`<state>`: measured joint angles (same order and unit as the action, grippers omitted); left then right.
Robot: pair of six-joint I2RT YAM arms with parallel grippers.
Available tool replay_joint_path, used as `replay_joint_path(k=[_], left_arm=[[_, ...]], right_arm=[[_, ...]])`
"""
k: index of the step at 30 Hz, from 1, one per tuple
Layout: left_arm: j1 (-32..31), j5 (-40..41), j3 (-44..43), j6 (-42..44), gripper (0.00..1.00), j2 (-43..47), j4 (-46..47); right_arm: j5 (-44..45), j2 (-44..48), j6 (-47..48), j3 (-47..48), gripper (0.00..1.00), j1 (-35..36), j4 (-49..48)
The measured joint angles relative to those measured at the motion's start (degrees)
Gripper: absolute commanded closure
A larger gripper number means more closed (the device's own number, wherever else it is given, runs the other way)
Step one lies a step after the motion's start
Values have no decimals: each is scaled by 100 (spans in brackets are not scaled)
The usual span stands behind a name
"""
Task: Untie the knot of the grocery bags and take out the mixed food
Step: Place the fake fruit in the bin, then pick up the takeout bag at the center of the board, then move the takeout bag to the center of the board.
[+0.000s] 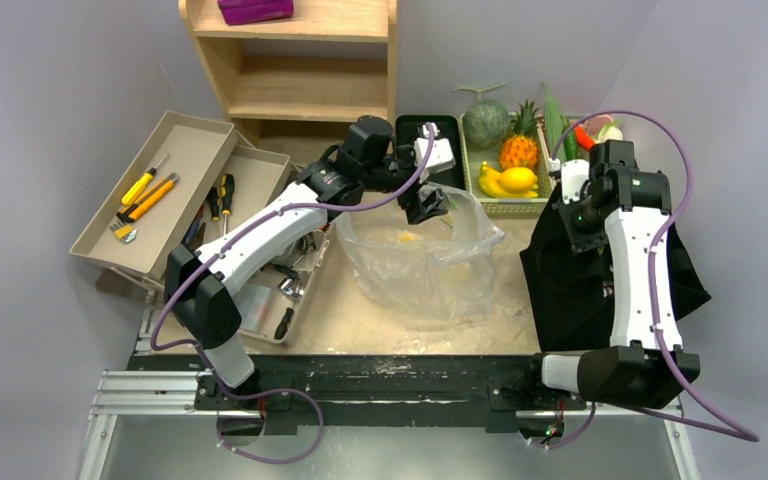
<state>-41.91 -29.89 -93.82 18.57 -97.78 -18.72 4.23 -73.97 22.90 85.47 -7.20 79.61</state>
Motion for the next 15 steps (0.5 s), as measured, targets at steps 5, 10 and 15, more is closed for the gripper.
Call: replay_joint_path(k=[5,10,15], left_arm=[[4,15,0,2,6,2,-11],[17,17,0,2,6,2,-22],[22,37,0,0,6,2,-24]], right_arm=[[-87,9,-109,208,100,-7,2],[87,11,-275,935,100,-44,-164],[186,0,-365,1845,100,-44,-330]])
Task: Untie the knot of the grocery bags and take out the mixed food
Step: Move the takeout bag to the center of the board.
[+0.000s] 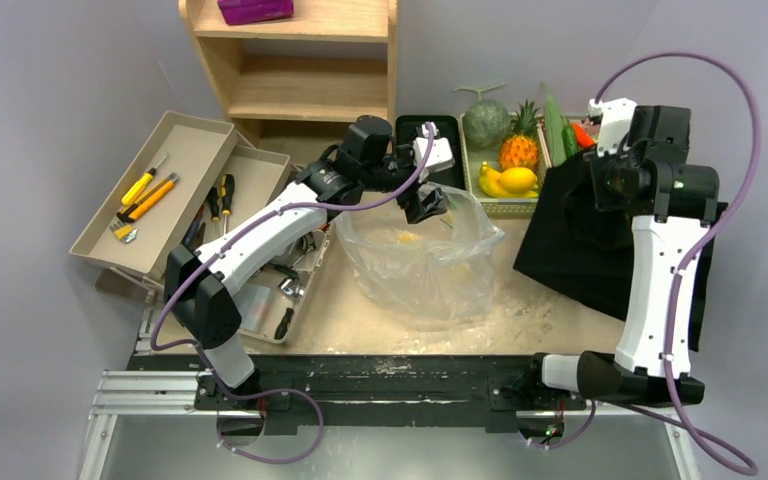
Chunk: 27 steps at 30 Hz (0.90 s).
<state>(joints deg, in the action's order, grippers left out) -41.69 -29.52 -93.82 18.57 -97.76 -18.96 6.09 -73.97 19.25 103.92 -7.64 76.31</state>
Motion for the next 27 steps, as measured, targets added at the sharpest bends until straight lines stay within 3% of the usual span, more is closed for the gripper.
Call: replay_joint_path(k=[10,19,27], left_arm=[[332,170,39,-710,6,31,238],[739,715,533,-1056,6,949,820],[1034,1528,533,-1403,8,1364,780]], right_arm=[[-769,-822,-310,2437,100,24,127],[-2529,-846,-809,2546,100,46,-374],[-3049,-994,-1263,2717,100,48,-1187]])
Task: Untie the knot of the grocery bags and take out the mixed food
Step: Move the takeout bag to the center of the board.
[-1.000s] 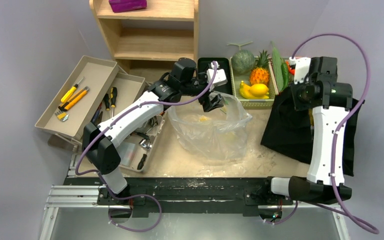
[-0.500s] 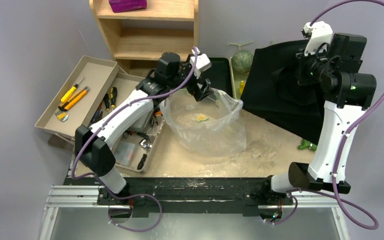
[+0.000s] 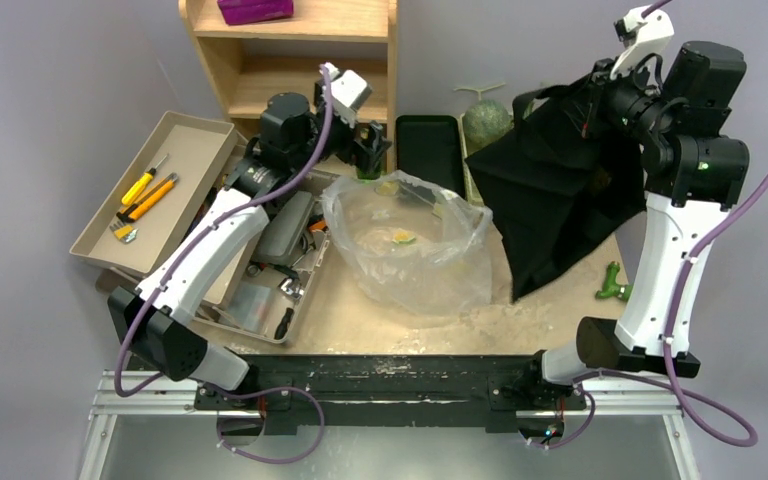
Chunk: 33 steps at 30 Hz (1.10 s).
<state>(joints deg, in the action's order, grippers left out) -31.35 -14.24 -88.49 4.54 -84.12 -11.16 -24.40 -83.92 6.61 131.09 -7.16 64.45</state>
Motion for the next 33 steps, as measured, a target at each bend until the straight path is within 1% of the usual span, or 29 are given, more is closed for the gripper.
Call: replay_joint_path(k=[5,10,15,17,22,24,28,31,33], left_arm=[[546,468,87,-509,8,-2,-227],[697,815,308,-767,8,-2,-389],[922,896,413,-981,9,-2,-601],[1045,914,417,-1003,10,-2,-682],[1314,929,479,-1040,10,55,-802],[1438,907,496,-1082,11,101,-857],[1602,907,553,-1132,11,240,-925],[1613,907,625,-1150,10,334,-951],[1626,911,669,-1178,10,374,-953]], right_arm=[[-476,-68,-542,15,100,0,-804],[-894,-258,-1051,116,100,-2,-1493],[-1368,-546,-1663,118,100,90,-2361],[-1502,-667,-1849,120,100,269,-2673],[-1685,-933,-1974,125,100,1104,-3206],[-1751,-1058,-2087,214,100,1320,-3344],[-1926,-1443,-2610,623,100,1517,-3827],[-1971,-1565,-2981,699,100,1742,-4317],[-1965,-1578,-3018,702,100,1982,-4540]])
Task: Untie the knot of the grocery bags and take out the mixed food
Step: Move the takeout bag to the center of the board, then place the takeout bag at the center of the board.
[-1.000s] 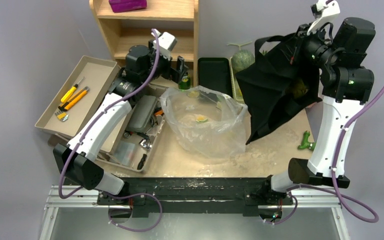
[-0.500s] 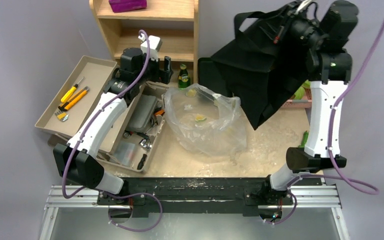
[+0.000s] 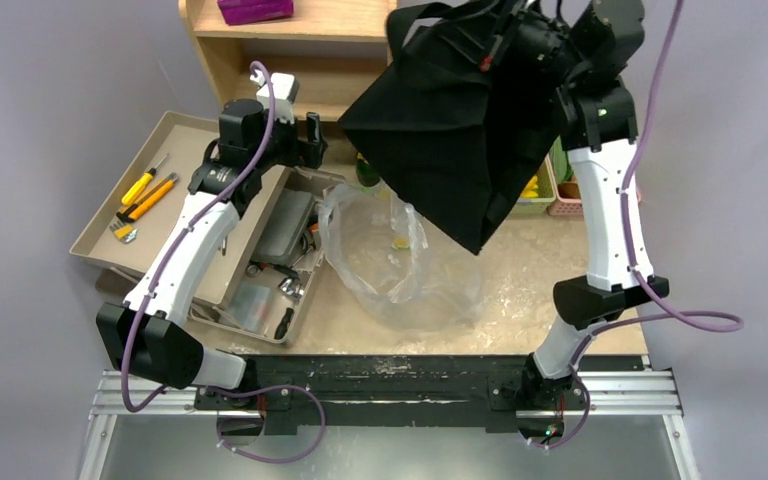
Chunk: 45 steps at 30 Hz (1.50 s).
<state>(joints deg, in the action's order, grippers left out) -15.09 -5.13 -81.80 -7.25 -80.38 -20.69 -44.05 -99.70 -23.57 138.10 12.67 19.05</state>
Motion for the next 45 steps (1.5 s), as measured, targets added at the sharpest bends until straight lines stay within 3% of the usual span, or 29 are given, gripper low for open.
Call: replay_joint_path(k=[14,23,26,32,37,41,45], left_arm=[[743,321,-63,-269,10,17,7],[1655,697,-195,-428,10,79,20],[1926,710,-275,-492,10,79,22],[1952,546,-304,-520,10,103,22],[1952,282,-293,-520,12,155,31],[1930,-96,-267,-503,15,166,59],[1738,-505,-267,-264,20,166,122]], right_arm=[[632,-586,544,151,100,2079,-876],[1320,-1139,745,153,100,3047,-1233],[1462,-1128,560,-111,100,3128,-1405],[1515,-509,522,-1606,100,3108,-1318],[1532,59,804,-1976,100,2820,-284],[1609,798,1097,-1971,100,2173,785],[1967,1646,1818,-1884,100,1768,1810]])
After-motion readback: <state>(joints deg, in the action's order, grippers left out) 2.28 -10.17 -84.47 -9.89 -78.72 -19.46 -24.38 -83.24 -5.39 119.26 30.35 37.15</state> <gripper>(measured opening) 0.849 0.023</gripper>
